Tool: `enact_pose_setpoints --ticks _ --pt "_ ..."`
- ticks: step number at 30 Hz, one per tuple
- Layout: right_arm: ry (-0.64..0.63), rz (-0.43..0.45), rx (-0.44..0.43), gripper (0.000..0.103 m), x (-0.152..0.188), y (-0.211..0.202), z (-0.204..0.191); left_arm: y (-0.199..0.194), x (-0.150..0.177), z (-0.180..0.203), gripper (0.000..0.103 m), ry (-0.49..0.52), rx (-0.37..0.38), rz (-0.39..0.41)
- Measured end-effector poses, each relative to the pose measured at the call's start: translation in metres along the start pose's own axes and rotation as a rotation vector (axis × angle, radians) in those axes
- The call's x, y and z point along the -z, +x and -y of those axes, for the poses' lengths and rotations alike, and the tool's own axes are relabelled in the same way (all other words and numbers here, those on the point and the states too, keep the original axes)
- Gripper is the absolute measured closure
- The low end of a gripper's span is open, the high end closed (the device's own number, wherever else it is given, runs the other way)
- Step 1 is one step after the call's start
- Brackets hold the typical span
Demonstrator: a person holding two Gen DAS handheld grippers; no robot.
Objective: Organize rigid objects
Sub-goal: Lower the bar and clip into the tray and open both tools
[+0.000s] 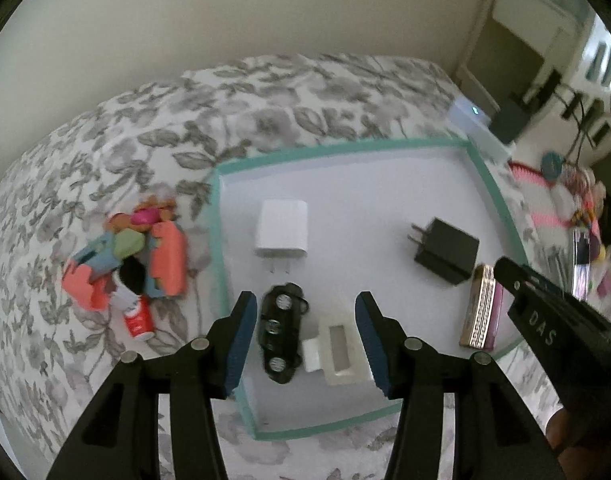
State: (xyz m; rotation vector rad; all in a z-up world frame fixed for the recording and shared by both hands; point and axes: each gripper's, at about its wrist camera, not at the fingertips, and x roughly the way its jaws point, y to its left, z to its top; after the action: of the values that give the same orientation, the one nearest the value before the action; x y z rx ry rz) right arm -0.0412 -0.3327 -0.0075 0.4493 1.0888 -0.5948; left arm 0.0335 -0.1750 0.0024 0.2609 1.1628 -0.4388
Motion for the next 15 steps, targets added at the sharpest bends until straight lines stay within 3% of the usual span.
enact_pose_setpoints --ticks 6,9,11,15 --pt "-0.036 -0.002 -0.002 0.079 0.002 -0.001 -0.011 -0.006 -0.005 -0.028 0.049 -0.085 -0.026 0.021" --pt "-0.074 -0.027 -0.014 0.069 0.006 0.004 -0.022 -0.006 -0.005 -0.044 0.035 -0.13 -0.057 0.021" --pt "-0.102 -0.038 -0.023 0.056 0.009 0.006 -0.032 -0.005 -0.004 -0.057 0.035 -0.163 -0.072 0.019" --pt "-0.156 -0.045 -0.037 0.042 0.015 0.006 -0.048 -0.002 -0.002 -0.08 0.035 -0.222 -0.102 0.007"
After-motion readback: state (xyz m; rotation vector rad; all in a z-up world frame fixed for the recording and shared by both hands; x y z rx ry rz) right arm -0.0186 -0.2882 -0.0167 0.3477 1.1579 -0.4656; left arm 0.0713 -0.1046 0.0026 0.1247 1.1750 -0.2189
